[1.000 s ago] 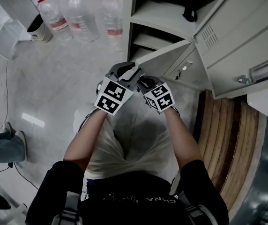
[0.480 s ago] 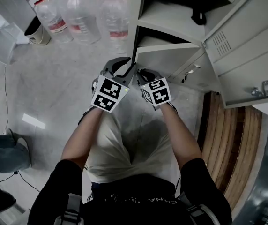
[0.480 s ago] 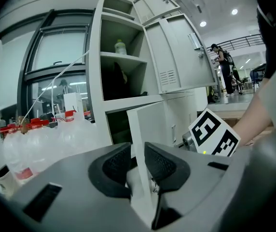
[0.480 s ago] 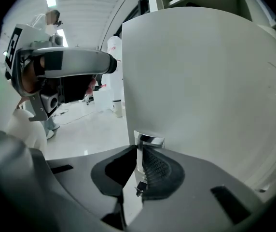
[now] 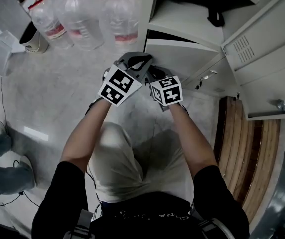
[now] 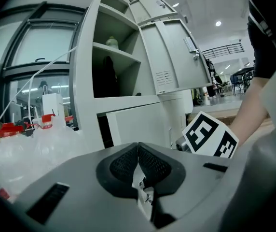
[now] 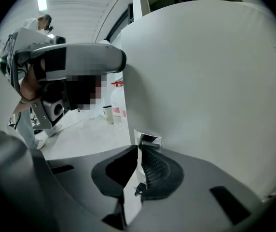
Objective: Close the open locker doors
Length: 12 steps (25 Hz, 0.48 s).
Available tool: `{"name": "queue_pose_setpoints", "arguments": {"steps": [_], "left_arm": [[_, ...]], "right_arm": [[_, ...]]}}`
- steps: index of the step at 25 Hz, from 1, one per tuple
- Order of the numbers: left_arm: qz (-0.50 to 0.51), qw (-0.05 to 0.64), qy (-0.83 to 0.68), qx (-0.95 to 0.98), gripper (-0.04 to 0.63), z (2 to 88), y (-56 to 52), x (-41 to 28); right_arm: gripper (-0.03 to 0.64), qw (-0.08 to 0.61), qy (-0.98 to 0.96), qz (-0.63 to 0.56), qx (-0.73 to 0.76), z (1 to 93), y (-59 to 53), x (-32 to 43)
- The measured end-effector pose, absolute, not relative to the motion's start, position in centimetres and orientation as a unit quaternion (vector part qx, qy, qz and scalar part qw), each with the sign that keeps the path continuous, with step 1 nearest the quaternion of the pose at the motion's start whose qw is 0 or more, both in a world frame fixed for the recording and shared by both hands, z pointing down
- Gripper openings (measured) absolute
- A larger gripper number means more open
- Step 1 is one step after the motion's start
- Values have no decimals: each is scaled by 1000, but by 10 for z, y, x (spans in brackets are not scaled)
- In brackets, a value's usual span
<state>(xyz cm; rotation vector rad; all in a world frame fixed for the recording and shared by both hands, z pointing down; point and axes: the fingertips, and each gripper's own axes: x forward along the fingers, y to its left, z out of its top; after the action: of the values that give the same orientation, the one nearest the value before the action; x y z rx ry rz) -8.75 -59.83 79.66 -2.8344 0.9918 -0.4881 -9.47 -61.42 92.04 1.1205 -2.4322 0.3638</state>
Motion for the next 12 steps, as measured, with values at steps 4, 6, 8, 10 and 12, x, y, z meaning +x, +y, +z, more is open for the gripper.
{"name": "queue_pose_setpoints", "arguments": {"steps": [4, 6, 8, 10, 12], "left_arm": [[-153, 43, 305, -939, 21, 802, -618, -84], [-152, 40, 292, -944, 21, 805, -624, -81], [-153, 39, 285, -945, 21, 808, -630, -79], [-152, 39, 283, -946, 20, 808, -636, -79], [-148, 36, 281, -948, 20, 807, -643, -78]], "right_arm": [[49, 212, -873, 128, 419, 920, -628, -96], [49, 210, -871, 127, 425, 920, -634, -96], [49, 211, -869, 123, 430, 920, -639, -96], [49, 213, -868, 116, 434, 920, -645, -96], [49, 215, -866, 113, 437, 921, -651, -95]]}}
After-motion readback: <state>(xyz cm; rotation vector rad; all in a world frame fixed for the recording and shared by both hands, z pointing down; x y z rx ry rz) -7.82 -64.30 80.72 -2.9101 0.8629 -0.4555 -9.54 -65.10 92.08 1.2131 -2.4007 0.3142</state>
